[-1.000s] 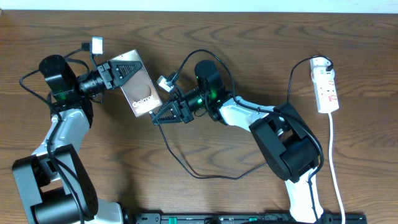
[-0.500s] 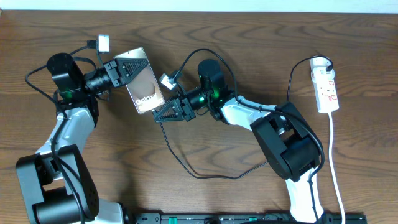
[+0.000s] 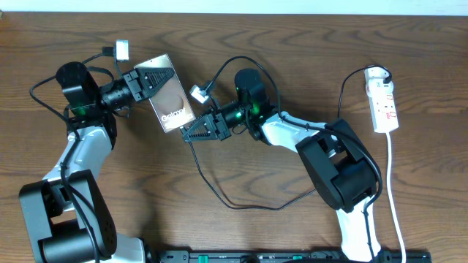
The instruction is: Plug charger to phone and switch on socket
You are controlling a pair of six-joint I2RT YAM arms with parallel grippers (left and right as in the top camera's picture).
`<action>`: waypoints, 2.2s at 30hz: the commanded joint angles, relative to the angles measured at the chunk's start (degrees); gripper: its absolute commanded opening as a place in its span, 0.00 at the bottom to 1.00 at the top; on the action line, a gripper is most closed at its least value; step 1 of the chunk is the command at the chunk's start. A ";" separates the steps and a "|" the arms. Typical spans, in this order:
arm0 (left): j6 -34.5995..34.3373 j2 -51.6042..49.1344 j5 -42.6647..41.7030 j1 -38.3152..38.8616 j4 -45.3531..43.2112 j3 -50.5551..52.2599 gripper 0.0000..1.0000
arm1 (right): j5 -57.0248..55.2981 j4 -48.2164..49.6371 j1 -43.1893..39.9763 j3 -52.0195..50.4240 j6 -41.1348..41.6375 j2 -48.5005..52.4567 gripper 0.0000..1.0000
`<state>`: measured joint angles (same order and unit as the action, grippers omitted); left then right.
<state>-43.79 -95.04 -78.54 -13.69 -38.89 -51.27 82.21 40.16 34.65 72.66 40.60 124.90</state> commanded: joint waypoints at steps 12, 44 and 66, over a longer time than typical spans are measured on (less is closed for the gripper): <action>0.70 0.70 -3.48 1.68 -0.02 -0.15 0.08 | -5.81 1.60 -3.61 0.72 1.40 -0.04 0.01; 0.72 0.70 -1.75 3.23 -0.04 -0.15 0.07 | -8.17 3.98 -4.09 0.72 4.17 -0.04 0.09; 1.79 0.70 5.75 0.22 5.03 -0.15 0.07 | -5.38 4.00 -4.37 0.72 4.09 -0.04 0.99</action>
<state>-42.81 -95.04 -75.85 -11.60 -36.40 -51.31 76.14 44.18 30.87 72.31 44.82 125.23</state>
